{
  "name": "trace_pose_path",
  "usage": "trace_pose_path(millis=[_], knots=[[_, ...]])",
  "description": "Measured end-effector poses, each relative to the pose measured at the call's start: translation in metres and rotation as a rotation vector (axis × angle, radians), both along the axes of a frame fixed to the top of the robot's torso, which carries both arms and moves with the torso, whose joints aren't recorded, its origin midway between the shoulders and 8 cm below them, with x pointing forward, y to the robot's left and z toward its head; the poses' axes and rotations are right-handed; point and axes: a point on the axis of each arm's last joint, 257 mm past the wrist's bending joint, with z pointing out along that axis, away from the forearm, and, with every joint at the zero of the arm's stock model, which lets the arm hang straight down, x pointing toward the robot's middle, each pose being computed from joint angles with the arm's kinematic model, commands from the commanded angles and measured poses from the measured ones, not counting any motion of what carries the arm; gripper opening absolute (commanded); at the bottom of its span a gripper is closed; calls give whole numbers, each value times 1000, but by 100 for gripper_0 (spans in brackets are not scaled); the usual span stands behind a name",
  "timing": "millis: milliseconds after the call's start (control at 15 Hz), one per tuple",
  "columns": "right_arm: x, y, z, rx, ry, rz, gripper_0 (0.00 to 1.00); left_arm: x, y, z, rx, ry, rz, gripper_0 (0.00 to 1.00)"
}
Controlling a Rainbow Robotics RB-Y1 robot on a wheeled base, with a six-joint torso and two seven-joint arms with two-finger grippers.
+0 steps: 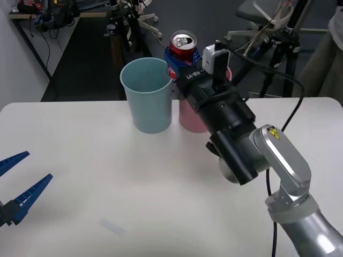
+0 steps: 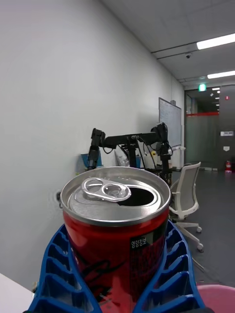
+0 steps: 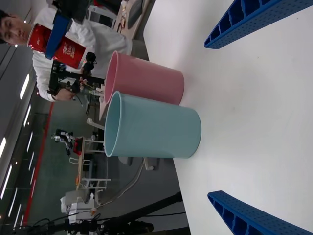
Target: Grasp the object on the table and drop it into the matching bin: aluminum can to the light blue bin, PET bottle to the pink bin.
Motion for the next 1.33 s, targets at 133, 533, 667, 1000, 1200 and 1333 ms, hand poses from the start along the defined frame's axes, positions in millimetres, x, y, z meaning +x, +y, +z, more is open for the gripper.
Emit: trace_pose_path(millis=[133,533,667,1000,1200,1333], knots=[[18,9,7,9,11,-17,0,0,0,0,0,0,0,100],[70,27,10,2,70,-68,0,0,0,0,0,0,0,100],[85,35,5,-10,96,-81,0,0,0,0,0,0,0,100],[108,53,-3,-30,147,-106,0,0,0,0,0,0,0,100],[120,65,-10,-43,184,-127,0,0,0,0,0,0,0,100],[127,69,-12,-55,201,-143,0,0,0,0,0,0,0,100]])
